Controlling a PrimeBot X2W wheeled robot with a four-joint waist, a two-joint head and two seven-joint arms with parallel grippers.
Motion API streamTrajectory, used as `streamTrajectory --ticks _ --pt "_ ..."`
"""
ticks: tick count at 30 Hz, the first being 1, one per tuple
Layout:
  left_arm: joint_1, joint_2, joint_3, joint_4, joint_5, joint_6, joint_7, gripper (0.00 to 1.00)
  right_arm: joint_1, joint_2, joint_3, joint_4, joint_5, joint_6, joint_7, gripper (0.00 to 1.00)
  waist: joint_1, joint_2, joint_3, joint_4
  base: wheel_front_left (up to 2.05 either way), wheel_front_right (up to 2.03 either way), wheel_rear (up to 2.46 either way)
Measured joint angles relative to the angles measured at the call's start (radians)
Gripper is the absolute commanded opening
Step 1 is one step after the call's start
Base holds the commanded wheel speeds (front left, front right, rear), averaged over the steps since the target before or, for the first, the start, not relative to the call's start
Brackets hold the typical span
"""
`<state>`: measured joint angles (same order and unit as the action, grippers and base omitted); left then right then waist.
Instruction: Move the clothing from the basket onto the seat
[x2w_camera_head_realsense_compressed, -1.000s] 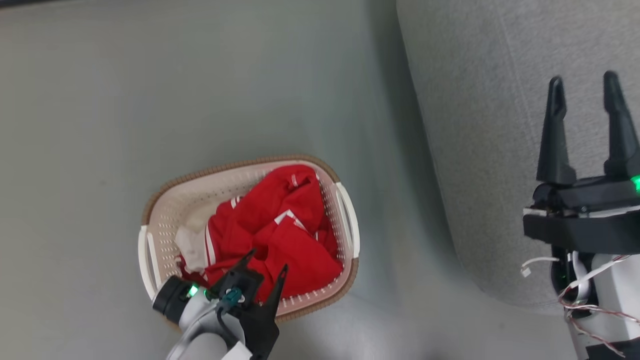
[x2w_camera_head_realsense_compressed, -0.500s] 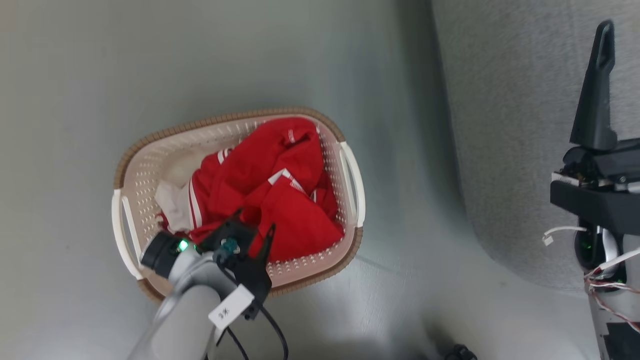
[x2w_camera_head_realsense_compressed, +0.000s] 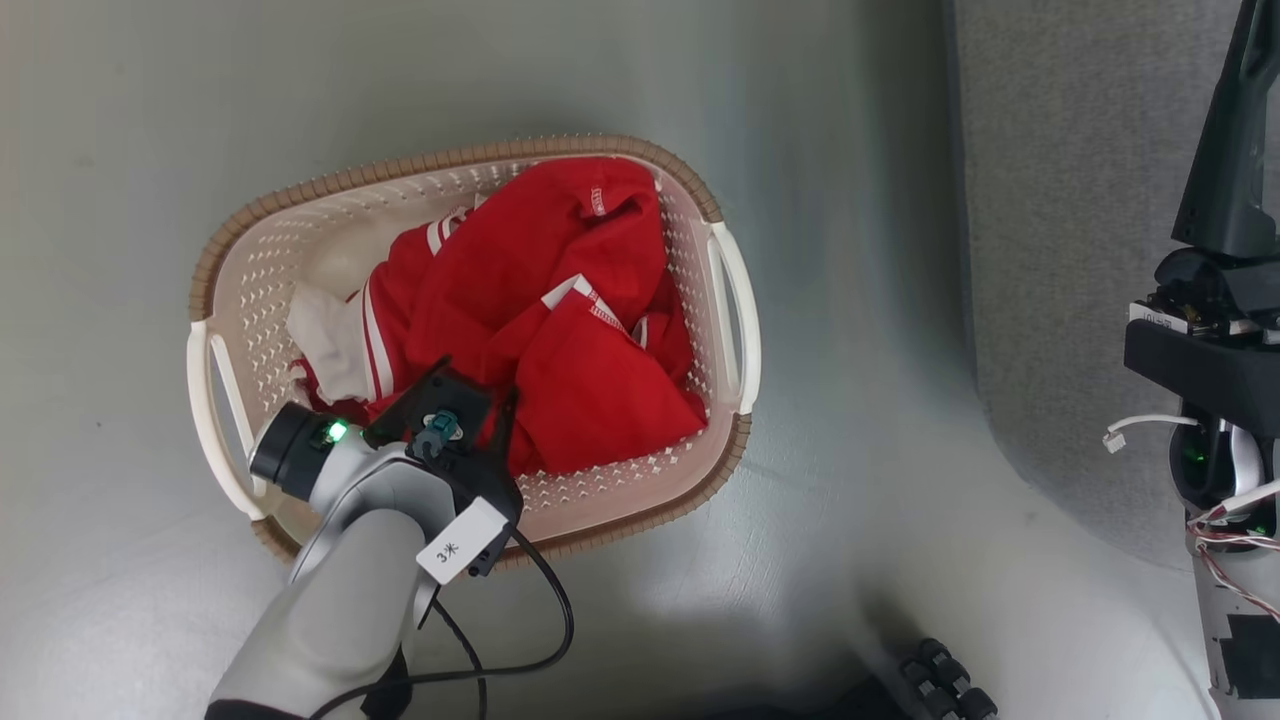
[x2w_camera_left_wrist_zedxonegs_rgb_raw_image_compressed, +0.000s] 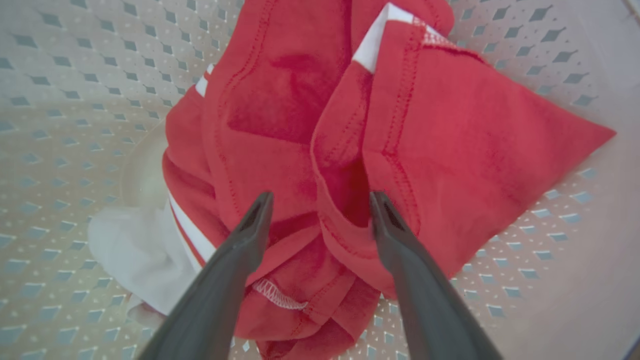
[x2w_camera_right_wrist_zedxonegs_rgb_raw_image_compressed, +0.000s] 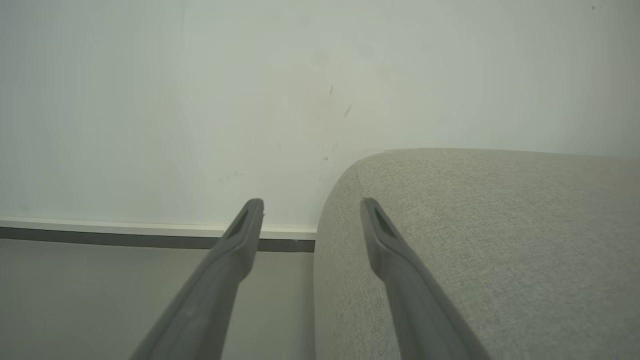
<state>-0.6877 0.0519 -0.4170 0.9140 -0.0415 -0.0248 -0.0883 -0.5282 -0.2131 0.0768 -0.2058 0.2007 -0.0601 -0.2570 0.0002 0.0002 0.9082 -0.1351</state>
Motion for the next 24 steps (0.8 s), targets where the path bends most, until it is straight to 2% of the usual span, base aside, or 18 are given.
streamTrajectory --ticks 7,8,9,10,11,12,13,24 --pt "-0.030 -0.003 0.001 0.046 0.000 0.008 -0.002 1.00 -0.015 0.005 -0.001 0.004 -0.002 0.005 0.000 1.00 -0.0002 -0.0001 0.021 0.003 0.00 0.00 0.00" --pt "-0.034 -0.003 0.000 0.051 0.000 0.008 -0.002 0.85 -0.016 0.005 -0.001 0.005 -0.003 0.007 0.000 1.00 -0.0002 -0.0001 0.022 0.003 0.00 0.00 0.00" --pt "-0.037 -0.004 -0.002 0.056 0.000 0.008 -0.003 0.59 -0.016 0.006 -0.001 0.007 -0.007 0.007 0.000 1.00 -0.0002 -0.0001 0.024 0.002 0.00 0.00 0.00" --pt "-0.042 -0.004 -0.005 0.061 0.000 0.007 -0.003 0.41 -0.016 0.008 -0.001 0.009 -0.008 0.007 0.000 1.00 -0.0001 -0.0001 0.025 0.001 0.00 0.00 0.00" --pt "-0.046 -0.004 -0.007 0.067 0.001 0.007 -0.007 0.15 -0.016 0.011 -0.001 0.011 -0.008 0.007 0.000 1.00 -0.0001 -0.0001 0.026 0.000 0.00 0.00 0.00" --pt "-0.050 -0.005 -0.009 0.072 0.001 0.007 -0.011 0.03 -0.016 0.013 -0.001 0.012 -0.008 0.007 0.000 1.00 -0.0001 -0.0001 0.027 -0.001 0.00 0.00 0.00" --pt "-0.053 -0.005 -0.011 0.077 0.001 0.006 -0.011 0.00 -0.016 0.014 -0.001 0.014 -0.008 0.007 0.000 1.00 -0.0001 -0.0001 0.028 -0.002 0.00 0.00 0.00" --pt "-0.070 -0.007 -0.037 0.092 -0.003 -0.030 -0.082 0.00 -0.020 0.024 -0.012 0.065 -0.013 0.016 0.000 1.00 -0.0001 -0.0002 0.004 -0.003 0.00 0.00 0.00"
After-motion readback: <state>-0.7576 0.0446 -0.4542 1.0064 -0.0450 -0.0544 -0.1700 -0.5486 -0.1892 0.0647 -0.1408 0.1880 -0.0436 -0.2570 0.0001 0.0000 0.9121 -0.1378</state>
